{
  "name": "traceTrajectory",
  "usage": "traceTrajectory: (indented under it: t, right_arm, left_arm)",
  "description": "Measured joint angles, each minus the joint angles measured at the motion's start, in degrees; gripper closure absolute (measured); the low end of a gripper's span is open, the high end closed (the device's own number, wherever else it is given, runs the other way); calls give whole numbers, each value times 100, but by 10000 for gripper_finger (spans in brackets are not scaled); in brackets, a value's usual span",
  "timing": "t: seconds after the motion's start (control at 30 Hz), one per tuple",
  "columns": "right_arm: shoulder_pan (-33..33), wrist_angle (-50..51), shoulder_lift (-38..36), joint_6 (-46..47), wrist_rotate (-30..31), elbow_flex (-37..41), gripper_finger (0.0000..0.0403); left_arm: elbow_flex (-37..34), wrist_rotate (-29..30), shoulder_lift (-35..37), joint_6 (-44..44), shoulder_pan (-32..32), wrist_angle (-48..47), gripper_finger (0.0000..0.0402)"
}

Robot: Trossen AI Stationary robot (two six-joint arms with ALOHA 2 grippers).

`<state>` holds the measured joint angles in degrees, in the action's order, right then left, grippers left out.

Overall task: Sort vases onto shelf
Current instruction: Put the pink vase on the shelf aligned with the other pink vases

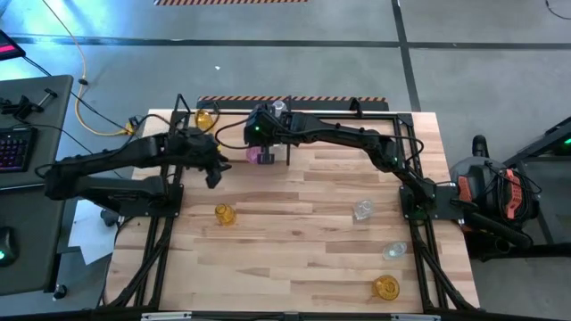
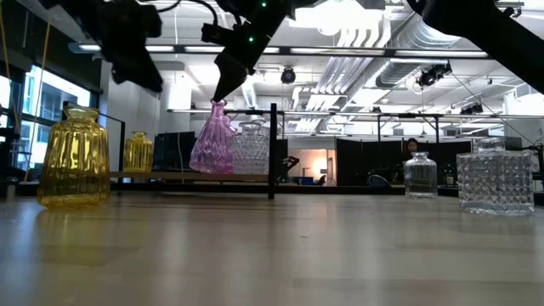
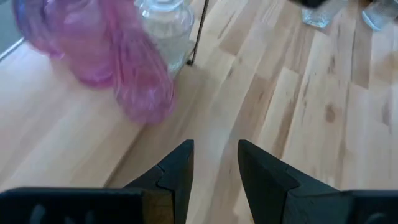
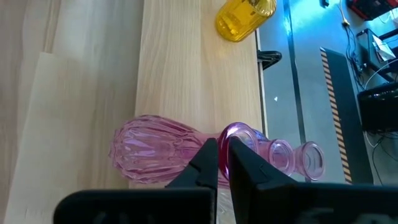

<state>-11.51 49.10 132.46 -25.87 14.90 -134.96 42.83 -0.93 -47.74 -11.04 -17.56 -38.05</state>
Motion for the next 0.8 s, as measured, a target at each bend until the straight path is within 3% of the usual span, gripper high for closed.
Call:
traceTrajectory:
  t: [0.17,0.43,0.6,0.8]
  right_arm:
    - [38,2,2,7,15,0,403]
    - [29,20,4,11,70,0,403]
    - [42,6,7,36,121,0,403]
    - [42,0,9,56,122,2,403]
  left_arm:
    - [0,23,-687,70,0,392,284]
    - [-20,538,-1644,299,-4,651,284]
    - [-637,750,-1560,-341,-2,1772,284]
    - [-1682,1062,-807,-1006,0,2506,284]
